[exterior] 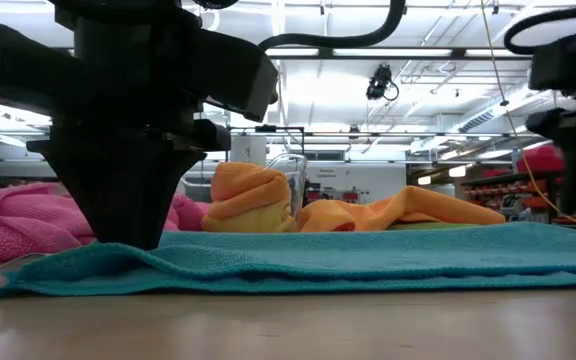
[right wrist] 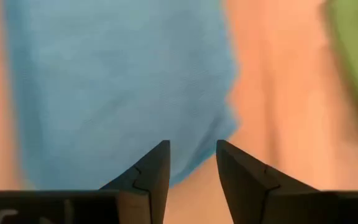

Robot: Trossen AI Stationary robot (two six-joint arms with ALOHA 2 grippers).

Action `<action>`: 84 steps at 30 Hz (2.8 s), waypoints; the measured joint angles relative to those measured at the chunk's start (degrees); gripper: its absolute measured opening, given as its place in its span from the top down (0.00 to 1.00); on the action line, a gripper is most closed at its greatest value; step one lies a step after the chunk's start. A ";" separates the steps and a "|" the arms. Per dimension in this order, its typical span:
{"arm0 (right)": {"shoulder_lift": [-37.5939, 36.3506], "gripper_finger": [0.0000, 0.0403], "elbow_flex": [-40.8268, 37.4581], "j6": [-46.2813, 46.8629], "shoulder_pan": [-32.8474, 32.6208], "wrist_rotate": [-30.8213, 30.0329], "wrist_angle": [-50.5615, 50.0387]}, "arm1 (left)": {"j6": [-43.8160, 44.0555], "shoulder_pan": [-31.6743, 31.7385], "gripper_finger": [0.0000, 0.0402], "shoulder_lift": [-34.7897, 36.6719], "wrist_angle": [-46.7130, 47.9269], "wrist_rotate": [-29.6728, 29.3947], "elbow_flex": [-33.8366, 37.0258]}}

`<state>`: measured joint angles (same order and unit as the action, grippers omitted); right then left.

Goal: Fold microfiber towels
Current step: Fold the blue microfiber cloth

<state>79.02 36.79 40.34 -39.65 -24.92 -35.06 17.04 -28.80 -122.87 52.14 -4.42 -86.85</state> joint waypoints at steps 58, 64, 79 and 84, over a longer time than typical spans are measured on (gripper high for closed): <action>19.99 0.74 7.29 -16.19 13.13 11.12 23.96 | 1.79 -2.65 0.88 -0.35 17.94 -1.52 -11.72; 15.36 0.74 6.89 -35.12 19.12 10.27 13.05 | -1.42 -2.60 0.89 -0.33 16.39 -1.56 -11.74; -2.64 0.74 6.56 -27.31 19.12 6.64 -0.08 | -19.64 -5.44 0.64 -0.76 4.92 -14.94 -11.85; -6.28 0.74 6.59 -23.69 14.45 2.24 0.55 | -26.41 -5.88 0.54 -2.89 3.97 -20.94 -11.76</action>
<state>72.74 43.38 16.65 -25.21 -22.69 -34.51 -9.37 -34.68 -125.76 56.11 -25.36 -98.61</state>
